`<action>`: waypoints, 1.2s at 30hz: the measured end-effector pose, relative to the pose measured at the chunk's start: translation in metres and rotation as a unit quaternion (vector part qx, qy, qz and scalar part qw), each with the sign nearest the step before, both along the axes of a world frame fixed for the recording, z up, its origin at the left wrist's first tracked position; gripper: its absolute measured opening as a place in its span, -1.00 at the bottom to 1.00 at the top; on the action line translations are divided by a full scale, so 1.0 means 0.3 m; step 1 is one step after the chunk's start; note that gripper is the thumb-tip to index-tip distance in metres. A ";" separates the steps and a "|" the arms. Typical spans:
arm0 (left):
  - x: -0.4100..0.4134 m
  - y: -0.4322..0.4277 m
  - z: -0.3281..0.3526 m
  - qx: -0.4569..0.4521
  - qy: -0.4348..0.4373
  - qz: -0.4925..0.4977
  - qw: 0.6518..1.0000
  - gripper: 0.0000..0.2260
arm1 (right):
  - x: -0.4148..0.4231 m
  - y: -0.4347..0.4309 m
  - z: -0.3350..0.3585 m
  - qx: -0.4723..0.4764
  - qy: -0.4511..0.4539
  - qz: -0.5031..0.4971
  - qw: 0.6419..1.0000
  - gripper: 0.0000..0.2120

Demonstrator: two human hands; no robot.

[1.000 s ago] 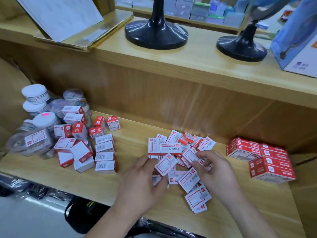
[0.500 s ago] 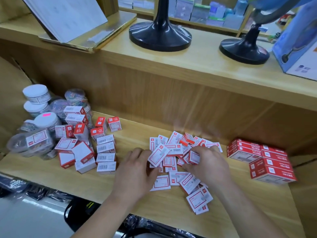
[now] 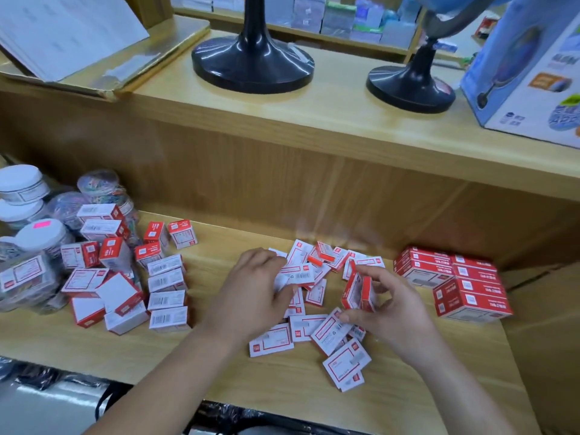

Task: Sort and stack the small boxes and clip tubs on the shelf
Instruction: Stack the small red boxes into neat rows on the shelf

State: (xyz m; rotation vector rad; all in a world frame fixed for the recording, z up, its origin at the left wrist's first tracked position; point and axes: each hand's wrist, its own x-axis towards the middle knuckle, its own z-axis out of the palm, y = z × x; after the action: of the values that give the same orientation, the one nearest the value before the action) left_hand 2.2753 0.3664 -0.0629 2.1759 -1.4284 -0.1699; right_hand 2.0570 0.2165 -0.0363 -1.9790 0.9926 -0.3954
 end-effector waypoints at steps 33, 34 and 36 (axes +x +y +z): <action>-0.154 -0.301 0.027 0.139 -0.042 -0.283 0.948 -0.49 | -0.177 -0.016 -0.095 -0.126 0.018 -0.056 0.990 -0.55; -0.145 -0.300 0.027 0.122 -0.005 -0.277 0.953 -0.51 | -0.179 -0.015 -0.100 -0.122 0.024 -0.061 0.990 -0.54; -0.131 -0.304 0.021 0.086 0.039 -0.245 0.965 -0.60 | -0.182 -0.012 -0.104 -0.127 0.040 -0.061 0.989 -0.58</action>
State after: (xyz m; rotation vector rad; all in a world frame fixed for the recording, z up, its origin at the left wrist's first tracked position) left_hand 2.2361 0.2752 -0.0567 1.8752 -1.9435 -0.5670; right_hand 2.0023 0.2128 -0.0675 -2.1817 1.1661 -0.5351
